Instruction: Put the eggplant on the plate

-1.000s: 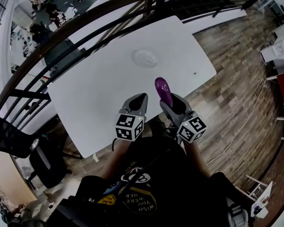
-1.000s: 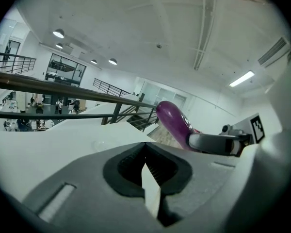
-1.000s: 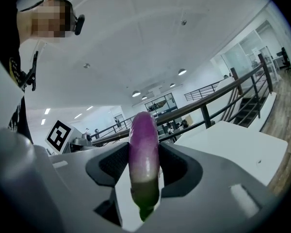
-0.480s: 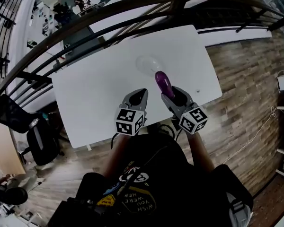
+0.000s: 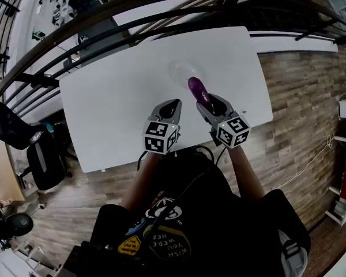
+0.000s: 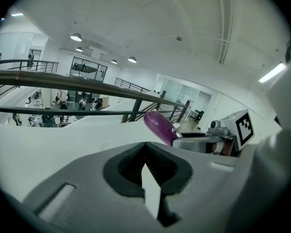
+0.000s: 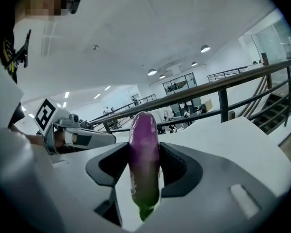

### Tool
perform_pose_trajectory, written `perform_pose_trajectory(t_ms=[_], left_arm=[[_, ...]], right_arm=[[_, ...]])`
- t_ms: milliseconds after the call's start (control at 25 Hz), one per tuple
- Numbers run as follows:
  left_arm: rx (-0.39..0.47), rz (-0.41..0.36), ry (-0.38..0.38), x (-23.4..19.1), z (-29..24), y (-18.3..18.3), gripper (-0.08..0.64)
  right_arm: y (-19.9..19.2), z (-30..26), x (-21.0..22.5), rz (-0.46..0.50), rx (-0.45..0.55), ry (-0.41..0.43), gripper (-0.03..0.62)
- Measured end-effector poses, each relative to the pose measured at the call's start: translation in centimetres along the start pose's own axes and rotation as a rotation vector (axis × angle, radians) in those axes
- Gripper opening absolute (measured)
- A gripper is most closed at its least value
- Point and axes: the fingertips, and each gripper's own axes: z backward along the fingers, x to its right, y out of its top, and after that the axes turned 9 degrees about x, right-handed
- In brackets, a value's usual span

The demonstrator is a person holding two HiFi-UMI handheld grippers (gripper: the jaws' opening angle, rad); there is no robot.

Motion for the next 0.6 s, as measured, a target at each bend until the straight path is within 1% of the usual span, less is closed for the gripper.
perform_pose_trajectory(t_ms=[280,360,600], left_arm=[[-0.008,0.022,0.018,-3.0,-1.5,0.5,0.005],[-0.014,0.030,0.029,-3.6,-1.3,0.2,0.005],[-0.006,0.069,0.063,-6.1,0.6,-0.2,0.005]], right_arm=[[-1.1,-3.3,1.7,0.033,-0.071,-0.034,0.202],[-1.7,-3.9,2.2,0.042,-0.095,-0.043,0.202],[-3.5,-7.4,3.9,0.110,-0.163,-0.056,0.202]])
